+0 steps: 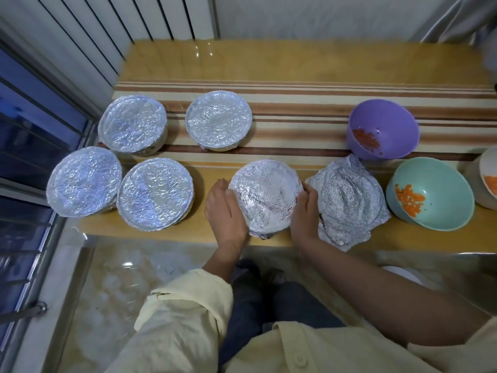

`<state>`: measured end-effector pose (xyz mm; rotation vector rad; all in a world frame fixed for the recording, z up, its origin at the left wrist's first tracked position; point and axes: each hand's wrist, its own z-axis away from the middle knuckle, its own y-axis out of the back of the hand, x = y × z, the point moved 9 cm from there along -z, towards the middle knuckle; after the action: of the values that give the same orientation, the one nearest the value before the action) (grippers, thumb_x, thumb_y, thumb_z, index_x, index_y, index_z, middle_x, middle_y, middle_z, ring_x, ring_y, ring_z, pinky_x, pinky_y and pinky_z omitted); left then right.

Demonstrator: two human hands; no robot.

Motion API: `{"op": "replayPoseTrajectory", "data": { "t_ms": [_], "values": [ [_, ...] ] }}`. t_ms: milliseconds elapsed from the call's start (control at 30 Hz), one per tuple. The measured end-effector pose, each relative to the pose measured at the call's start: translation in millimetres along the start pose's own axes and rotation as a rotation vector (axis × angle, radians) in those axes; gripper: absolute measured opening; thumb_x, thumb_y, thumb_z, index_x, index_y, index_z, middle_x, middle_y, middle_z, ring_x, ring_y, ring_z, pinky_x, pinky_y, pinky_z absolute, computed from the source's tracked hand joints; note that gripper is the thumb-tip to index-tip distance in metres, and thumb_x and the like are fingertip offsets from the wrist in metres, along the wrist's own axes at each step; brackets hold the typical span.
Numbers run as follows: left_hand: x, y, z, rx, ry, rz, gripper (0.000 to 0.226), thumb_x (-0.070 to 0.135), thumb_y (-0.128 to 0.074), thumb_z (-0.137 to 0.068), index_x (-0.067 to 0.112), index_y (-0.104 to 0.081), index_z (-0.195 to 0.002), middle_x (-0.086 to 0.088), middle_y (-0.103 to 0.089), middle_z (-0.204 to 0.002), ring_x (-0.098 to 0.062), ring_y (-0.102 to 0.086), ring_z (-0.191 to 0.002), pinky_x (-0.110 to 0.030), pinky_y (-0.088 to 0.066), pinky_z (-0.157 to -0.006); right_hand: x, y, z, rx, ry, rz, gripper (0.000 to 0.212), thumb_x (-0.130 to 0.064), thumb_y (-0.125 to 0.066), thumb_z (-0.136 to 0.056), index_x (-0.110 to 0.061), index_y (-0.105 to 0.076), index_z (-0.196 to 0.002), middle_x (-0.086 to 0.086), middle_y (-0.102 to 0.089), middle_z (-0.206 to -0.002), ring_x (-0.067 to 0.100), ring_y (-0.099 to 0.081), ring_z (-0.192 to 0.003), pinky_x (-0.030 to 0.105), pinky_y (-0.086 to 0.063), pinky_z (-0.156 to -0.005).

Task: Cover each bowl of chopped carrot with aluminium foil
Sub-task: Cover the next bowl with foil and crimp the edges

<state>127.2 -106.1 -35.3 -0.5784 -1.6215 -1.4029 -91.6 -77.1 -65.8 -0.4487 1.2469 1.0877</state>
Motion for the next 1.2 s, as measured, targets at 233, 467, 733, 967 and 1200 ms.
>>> {"op": "replayPoseTrajectory", "data": {
  "t_ms": [233, 467, 733, 967, 1200],
  "values": [
    [25.3, -6.0, 14.5, 0.029, -0.186, -0.269, 0.065, 0.039, -0.015, -0.099, 0.004, -0.046, -0.145, -0.014, -0.04, -0.155, -0.032, -0.031, -0.146, -0.04, -0.007, -0.122, -9.8, 19.0, 16.3, 0.0, 0.114, 0.093, 0.038, -0.018, -0.037, -0.1, -0.008, -0.039, -0.137, 0.001, -0.043, -0.126, 0.016, -0.045, -0.119, 0.014, -0.032, -0.093],
    [38.0, -36.3, 12.9, -0.079, -0.411, -0.555, 0.057, 0.033, -0.022, -0.102, 0.01, -0.042, -0.15, -0.011, -0.03, -0.161, -0.033, -0.024, -0.151, -0.047, -0.004, -0.121, -75.6, -47.6, -1.8, -0.313, 0.878, 0.735, 0.051, -0.027, -0.028, -0.101, -0.007, -0.032, -0.147, 0.009, -0.022, -0.156, 0.019, -0.016, -0.145, 0.037, -0.014, -0.118],
    [16.0, -35.3, 0.4, -0.123, -0.302, -0.288, 0.058, 0.031, -0.027, -0.102, 0.0, -0.039, -0.149, -0.015, -0.038, -0.157, -0.029, -0.036, -0.144, -0.038, -0.026, -0.12, -53.1, -55.7, -31.6, -0.38, 0.678, 0.713, 0.052, -0.034, -0.026, -0.102, -0.007, -0.036, -0.145, 0.013, -0.049, -0.139, 0.025, -0.048, -0.123, 0.029, -0.036, -0.099],
    [-6.3, -22.2, -2.1, -0.041, 0.005, 0.152, 0.05, 0.025, -0.033, -0.1, 0.009, -0.049, -0.144, 0.002, -0.054, -0.139, -0.01, -0.049, -0.128, -0.024, -0.033, -0.111, -41.8, -44.8, -48.1, -0.358, 0.47, 0.4, 0.03, -0.025, -0.034, -0.104, -0.009, -0.059, -0.098, 0.012, -0.059, -0.077, 0.02, -0.052, -0.067, 0.034, -0.04, -0.061],
    [-32.1, -30.0, 0.1, -0.018, 0.34, 0.583, 0.044, 0.022, -0.038, -0.095, 0.006, -0.061, -0.129, 0.003, -0.068, -0.114, -0.005, -0.061, -0.106, -0.021, -0.046, -0.096, -31.4, -45.4, -52.4, -0.442, 0.241, 0.178, 0.034, -0.021, -0.035, -0.105, -0.01, -0.039, -0.072, -0.002, -0.031, -0.067, 0.006, -0.029, -0.06, 0.022, -0.026, -0.057]
  ]
}}
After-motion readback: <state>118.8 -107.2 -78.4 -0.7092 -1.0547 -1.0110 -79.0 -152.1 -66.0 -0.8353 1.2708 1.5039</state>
